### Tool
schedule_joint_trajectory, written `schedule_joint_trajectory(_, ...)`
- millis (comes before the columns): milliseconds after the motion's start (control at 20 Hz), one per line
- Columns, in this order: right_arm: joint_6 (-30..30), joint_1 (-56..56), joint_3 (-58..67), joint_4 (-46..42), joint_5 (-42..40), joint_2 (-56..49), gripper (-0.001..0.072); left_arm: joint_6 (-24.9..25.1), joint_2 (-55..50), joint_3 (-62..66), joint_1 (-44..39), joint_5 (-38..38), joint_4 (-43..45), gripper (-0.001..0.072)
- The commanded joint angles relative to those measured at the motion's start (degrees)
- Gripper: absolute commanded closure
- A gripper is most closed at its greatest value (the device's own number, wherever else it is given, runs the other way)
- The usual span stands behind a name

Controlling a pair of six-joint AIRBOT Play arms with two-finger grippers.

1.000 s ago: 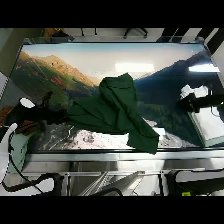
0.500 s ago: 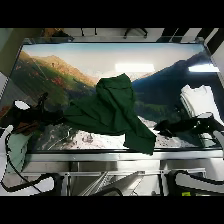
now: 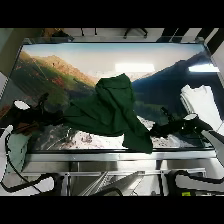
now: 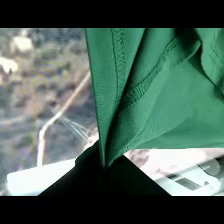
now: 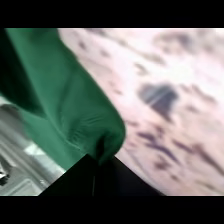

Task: Fold the shirts.

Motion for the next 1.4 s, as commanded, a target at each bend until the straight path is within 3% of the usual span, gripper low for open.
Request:
schedule_joint_trajectory(0,-2.8,0.2,4.8,12.6,7.2,2.1,0.0691,1.0,3.3,2.7,0.0,-3.9,-0.9,0.0697)
schedule_joint_trajectory(150,-4.8,-4.0,21.9,31.1,14.6,8.7,0.0691,3.0,12.6,15.9,1.6,-12.3,-10.6,0.0697)
schedule_joint_trajectory(250,-5.3,-8.8,37.4,39.2,13.0,12.5,0.0691,2.1,19.0,29.9,4.8,-11.1,-17.6,0.0696)
schedule_joint_trajectory(400,-5.0,-14.2,58.9,41.4,6.1,15.3,0.0691,0.3,25.3,49.9,9.8,-6.2,-21.0,0.0697)
schedule_joint_trajectory(600,-5.3,-17.4,76.1,39.3,-1.0,16.3,0.0692,-0.4,29.8,65.5,15.3,-3.8,-20.9,0.0697)
schedule_joint_trajectory(750,-5.5,-17.6,79.6,37.1,-4.3,16.2,0.0692,-1.2,31.5,64.1,18.6,-4.0,-20.7,0.0697)
schedule_joint_trajectory(950,-6.7,-17.5,79.4,34.0,-2.3,12.2,0.0691,-1.3,30.3,52.1,16.7,-5.7,-20.7,0.0697)
schedule_joint_trajectory(1150,-5.9,-11.0,76.1,31.9,3.4,0.5,0.0692,4.1,19.8,39.3,3.2,-1.9,-20.1,0.0696)
schedule_joint_trajectory(1350,-5.9,1.6,67.1,12.8,-2.9,-13.3,0.0692,4.3,1.7,33.4,-6.7,7.5,-6.9,0.0696)
